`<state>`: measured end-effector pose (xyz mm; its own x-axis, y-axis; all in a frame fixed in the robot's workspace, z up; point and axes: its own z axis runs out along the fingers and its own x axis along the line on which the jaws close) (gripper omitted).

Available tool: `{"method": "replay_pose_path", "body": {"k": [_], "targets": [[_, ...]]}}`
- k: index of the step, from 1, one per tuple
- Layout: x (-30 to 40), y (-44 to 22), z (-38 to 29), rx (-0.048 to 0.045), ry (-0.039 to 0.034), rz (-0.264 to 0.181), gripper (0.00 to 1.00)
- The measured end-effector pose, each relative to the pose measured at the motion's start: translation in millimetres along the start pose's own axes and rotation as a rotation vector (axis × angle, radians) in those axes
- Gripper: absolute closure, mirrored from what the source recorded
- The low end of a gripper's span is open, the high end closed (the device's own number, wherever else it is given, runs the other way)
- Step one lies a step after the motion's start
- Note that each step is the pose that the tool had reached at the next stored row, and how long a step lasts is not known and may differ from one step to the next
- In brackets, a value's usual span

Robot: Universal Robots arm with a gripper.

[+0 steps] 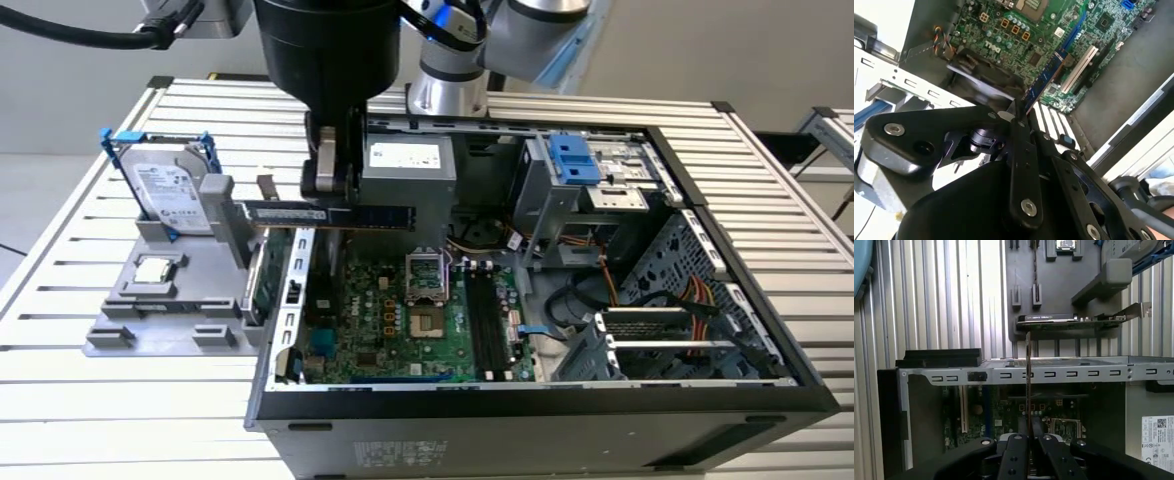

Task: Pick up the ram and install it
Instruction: 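Pick up the ram and move it above insertion slot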

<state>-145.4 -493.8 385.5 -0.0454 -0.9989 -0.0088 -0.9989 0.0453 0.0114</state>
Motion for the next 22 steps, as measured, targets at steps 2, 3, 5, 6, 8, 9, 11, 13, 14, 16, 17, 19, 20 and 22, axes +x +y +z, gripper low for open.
{"method": "replay_pose_path", "body": {"k": [2,3,5,6,8,9,11,13,14,16,17,19,20,22], "targets": [[-0.1,-2.7,0.0,0.0000,0.0000,0.000,1.00],[-0.2,-4.1,-0.1,0.0000,0.0000,0.000,1.00],[-0.3,-6.9,-0.1,0.0000,0.0000,0.000,1.00],[-0.4,-8.3,-0.1,0.0000,0.0000,0.000,1.00],[-0.5,-11.1,-0.1,0.0000,0.0000,0.000,1.00],[-0.6,-12.5,-0.1,0.0000,0.0000,0.000,1.00],[-0.7,-15.3,-0.2,0.0000,0.0000,0.000,1.00],[-0.8,-18.0,-0.2,0.0000,0.0000,0.000,1.00],[-0.9,-19.5,-0.2,0.0000,0.0001,0.000,1.00],[-1.0,-22.1,-0.2,0.0000,0.0000,0.000,1.00],[-1.1,-23.6,-0.3,0.0000,0.0001,0.000,1.00],[-1.2,-26.3,-0.3,0.0001,0.0000,0.000,1.00],[-1.2,-27.7,-0.3,0.0000,0.0001,0.000,1.00],[-1.4,-30.4,-0.3,0.0000,0.0000,0.000,1.00]]}}
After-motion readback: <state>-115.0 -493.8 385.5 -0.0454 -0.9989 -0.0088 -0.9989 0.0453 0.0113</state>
